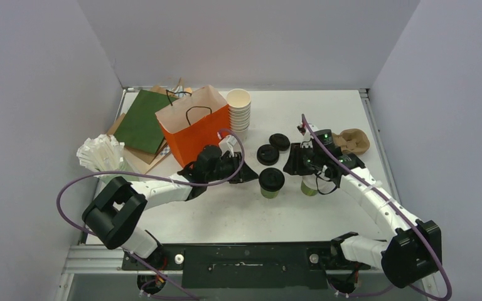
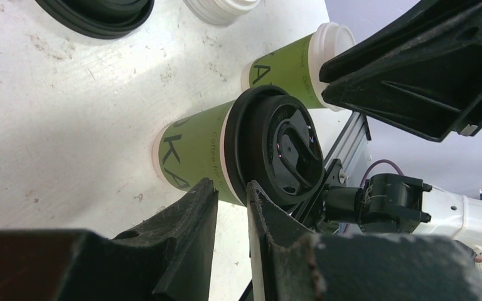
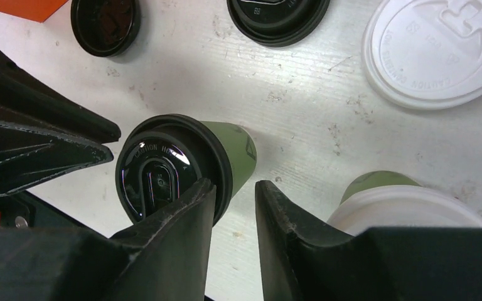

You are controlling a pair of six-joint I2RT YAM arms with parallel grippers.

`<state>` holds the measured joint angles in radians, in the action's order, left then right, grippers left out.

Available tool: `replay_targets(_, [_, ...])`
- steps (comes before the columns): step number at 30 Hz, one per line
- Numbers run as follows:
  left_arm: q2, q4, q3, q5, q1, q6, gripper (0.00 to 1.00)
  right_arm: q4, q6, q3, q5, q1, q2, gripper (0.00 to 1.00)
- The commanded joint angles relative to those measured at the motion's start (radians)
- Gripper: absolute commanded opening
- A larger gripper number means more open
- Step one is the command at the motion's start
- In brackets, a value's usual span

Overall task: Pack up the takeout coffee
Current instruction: Close the cup lid on the coffee cup.

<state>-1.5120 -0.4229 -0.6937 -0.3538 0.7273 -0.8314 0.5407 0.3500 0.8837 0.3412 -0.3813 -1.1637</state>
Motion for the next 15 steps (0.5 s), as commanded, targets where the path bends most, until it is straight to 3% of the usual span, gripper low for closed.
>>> replay_targets(1, [0.013,0.001,-0.037,0.003,0.012,0.016,0.23,-0.067,0.027,-0.025,0.025,0.016,0.010,0.30])
replay_targets(6, [-0.007,0.005,-0.048,-0.004,0.014,0.020,0.23,-0.077,0.029,-0.044,0.016,0.020,-0.006,0.19])
replay_targets(15, [-0.060,-0.027,-0.074,-0.050,0.020,0.006,0.23,-0.068,-0.010,-0.064,0.007,0.020,-0.016,0.16])
